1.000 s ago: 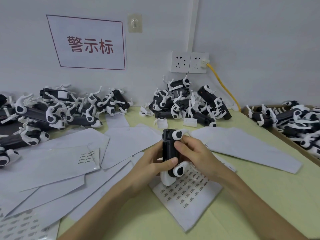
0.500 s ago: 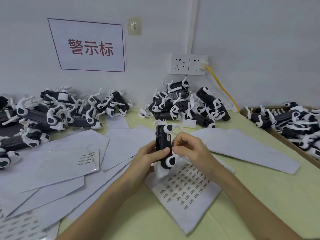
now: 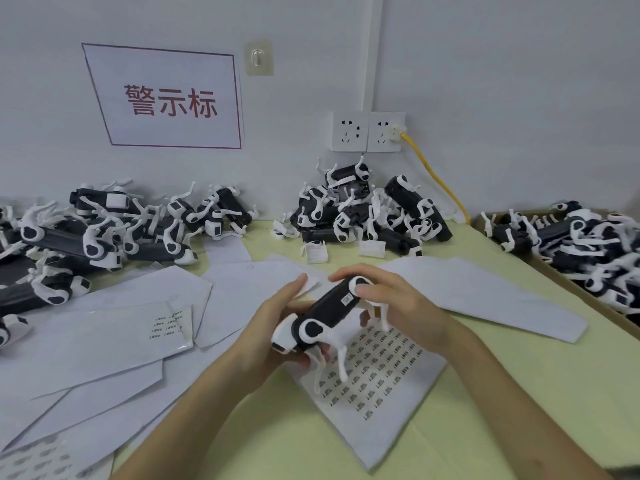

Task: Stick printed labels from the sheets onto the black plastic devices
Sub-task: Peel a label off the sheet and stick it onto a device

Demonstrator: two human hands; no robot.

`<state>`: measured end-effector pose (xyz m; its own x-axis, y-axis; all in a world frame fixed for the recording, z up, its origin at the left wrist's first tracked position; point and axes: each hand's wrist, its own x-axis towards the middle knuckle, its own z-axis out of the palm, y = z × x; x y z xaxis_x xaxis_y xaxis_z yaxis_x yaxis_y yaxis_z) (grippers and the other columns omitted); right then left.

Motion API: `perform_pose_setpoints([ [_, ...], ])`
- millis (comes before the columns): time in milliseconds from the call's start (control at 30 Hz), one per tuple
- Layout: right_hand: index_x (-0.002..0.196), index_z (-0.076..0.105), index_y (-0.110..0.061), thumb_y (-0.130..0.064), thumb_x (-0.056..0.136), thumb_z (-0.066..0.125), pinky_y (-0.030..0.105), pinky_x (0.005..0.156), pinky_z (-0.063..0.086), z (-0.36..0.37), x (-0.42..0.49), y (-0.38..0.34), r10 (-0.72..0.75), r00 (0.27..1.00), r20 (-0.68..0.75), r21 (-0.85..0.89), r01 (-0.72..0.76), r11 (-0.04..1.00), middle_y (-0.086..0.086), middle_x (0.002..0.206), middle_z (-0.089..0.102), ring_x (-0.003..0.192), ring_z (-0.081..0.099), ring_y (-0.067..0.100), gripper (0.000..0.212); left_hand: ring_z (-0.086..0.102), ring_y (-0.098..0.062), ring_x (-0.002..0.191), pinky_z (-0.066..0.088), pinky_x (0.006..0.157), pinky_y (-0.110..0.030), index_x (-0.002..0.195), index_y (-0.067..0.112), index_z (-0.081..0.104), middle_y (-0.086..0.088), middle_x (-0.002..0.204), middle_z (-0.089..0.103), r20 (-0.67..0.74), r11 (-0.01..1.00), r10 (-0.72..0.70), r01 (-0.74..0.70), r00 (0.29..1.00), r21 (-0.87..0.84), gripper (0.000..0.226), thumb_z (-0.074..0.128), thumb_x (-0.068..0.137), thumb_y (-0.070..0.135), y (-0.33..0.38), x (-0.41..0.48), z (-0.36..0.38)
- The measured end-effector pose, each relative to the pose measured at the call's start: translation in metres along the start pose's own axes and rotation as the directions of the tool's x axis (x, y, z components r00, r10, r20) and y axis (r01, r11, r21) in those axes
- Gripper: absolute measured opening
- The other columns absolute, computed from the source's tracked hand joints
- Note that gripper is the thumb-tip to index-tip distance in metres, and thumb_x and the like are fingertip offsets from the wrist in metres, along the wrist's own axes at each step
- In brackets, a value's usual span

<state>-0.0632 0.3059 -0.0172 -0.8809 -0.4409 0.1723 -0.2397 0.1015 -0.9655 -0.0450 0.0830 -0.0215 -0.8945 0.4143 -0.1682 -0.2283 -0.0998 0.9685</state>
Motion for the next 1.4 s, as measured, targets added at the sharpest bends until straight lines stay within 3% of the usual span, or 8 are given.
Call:
perform_pose_setpoints([
  [300, 0.115, 0.067, -0.011, -0.059, 0.082, 0.065, 0.033, 0.063, 0.052, -0.024, -0.003, -0.006, 0.313, 0.910, -0.272, 0.099, -0.297, 0.950, 0.020, 0.095, 0.073, 0.074, 0.065, 0.031, 0.058, 0.076, -0.035, 0.072, 0.060, 0.056, -0.035, 0.111, 0.007, 0.063, -0.015, 0.094, 0.077, -0.268, 0.967, 0.051, -0.114, 0.962, -0.226, 0.050, 0.031, 0.108, 0.045, 0.000, 0.012, -0.017],
  [400, 0.119, 0.064, -0.006, -0.051, 0.084, 0.069, 0.033, 0.063, 0.059, -0.045, -0.010, -0.011, 0.310, 0.847, -0.431, 0.445, -0.099, 0.890, 0.016, 0.093, 0.074, 0.076, 0.066, 0.031, 0.057, 0.077, -0.035, 0.078, 0.059, 0.067, -0.040, 0.113, 0.008, 0.063, -0.018, 0.107, 0.075, -0.311, 0.967, 0.082, -0.151, 0.947, -0.205, 0.044, 0.032, 0.109, 0.039, -0.002, 0.013, -0.021],
  [500, 0.134, 0.051, 0.001, -0.050, 0.080, 0.068, 0.050, 0.098, 0.055, -0.075, -0.026, -0.019, 0.066, 0.853, -0.518, 0.817, 0.472, 0.331, 0.029, 0.133, 0.059, 0.118, 0.063, 0.045, 0.076, 0.076, -0.034, 0.075, 0.063, 0.061, -0.034, 0.112, 0.008, 0.063, -0.017, 0.105, 0.074, -0.314, 0.962, 0.106, -0.177, 0.943, -0.207, 0.045, 0.031, 0.110, 0.038, -0.001, 0.012, -0.020],
  [567, 0.148, 0.038, -0.003, -0.050, 0.082, 0.063, 0.059, 0.107, 0.044, -0.090, -0.037, -0.025, -0.034, 0.817, -0.575, 0.811, 0.575, 0.111, 0.035, 0.146, 0.046, 0.131, 0.050, 0.053, 0.085, 0.076, -0.034, 0.075, 0.063, 0.060, -0.034, 0.111, 0.008, 0.064, -0.016, 0.102, 0.075, -0.316, 0.962, 0.114, -0.185, 0.942, -0.203, 0.046, 0.030, 0.110, 0.038, 0.000, 0.012, -0.017],
  [867, 0.119, 0.067, -0.017, -0.025, 0.102, 0.051, 0.030, 0.076, 0.050, -0.067, -0.017, -0.012, 0.178, 0.655, -0.734, 0.433, 0.250, 0.866, 0.004, 0.099, 0.076, 0.079, 0.070, 0.019, 0.024, 0.073, -0.029, 0.070, 0.052, 0.068, -0.041, 0.108, 0.010, 0.067, -0.009, 0.094, 0.077, -0.346, 0.986, 0.109, -0.144, 0.932, -0.078, 0.044, 0.031, 0.110, 0.035, -0.002, 0.011, -0.011],
  [1200, 0.108, 0.072, -0.020, -0.010, 0.099, 0.056, 0.030, 0.076, 0.053, -0.022, 0.016, -0.018, 0.085, 0.829, -0.552, -0.033, -0.124, 0.992, 0.003, 0.100, 0.076, 0.078, 0.074, 0.016, 0.020, 0.072, -0.020, 0.083, 0.052, 0.073, -0.031, 0.098, 0.014, 0.072, -0.003, 0.097, 0.077, -0.346, 0.956, 0.223, -0.136, 0.911, 0.259, 0.026, 0.048, 0.104, 0.024, -0.001, 0.007, -0.004],
  [1300, 0.109, 0.070, -0.025, -0.015, 0.098, 0.060, 0.027, 0.075, 0.053, -0.007, 0.044, -0.027, 0.048, 0.901, -0.430, -0.206, -0.150, 0.967, -0.001, 0.105, 0.073, 0.083, 0.075, 0.014, 0.018, 0.058, -0.013, 0.119, 0.043, 0.102, -0.036, 0.118, 0.027, 0.067, 0.012, 0.127, 0.065, -0.154, 0.580, 0.432, -0.142, 0.889, 0.802, 0.024, 0.050, 0.104, 0.037, -0.013, 0.008, -0.002],
  [1400, 0.113, 0.067, -0.027, -0.021, 0.096, 0.065, 0.020, 0.070, 0.050, 0.011, 0.082, -0.030, 0.011, 0.948, -0.318, -0.370, -0.134, 0.919, -0.008, 0.105, 0.069, 0.081, 0.069, 0.007, 0.019, 0.036, -0.011, 0.142, 0.024, 0.116, -0.036, 0.144, 0.033, 0.047, 0.013, 0.153, 0.041, 0.017, 0.187, 0.367, -0.091, 0.930, 0.978, 0.047, 0.039, 0.103, 0.054, -0.027, 0.012, -0.005],
])
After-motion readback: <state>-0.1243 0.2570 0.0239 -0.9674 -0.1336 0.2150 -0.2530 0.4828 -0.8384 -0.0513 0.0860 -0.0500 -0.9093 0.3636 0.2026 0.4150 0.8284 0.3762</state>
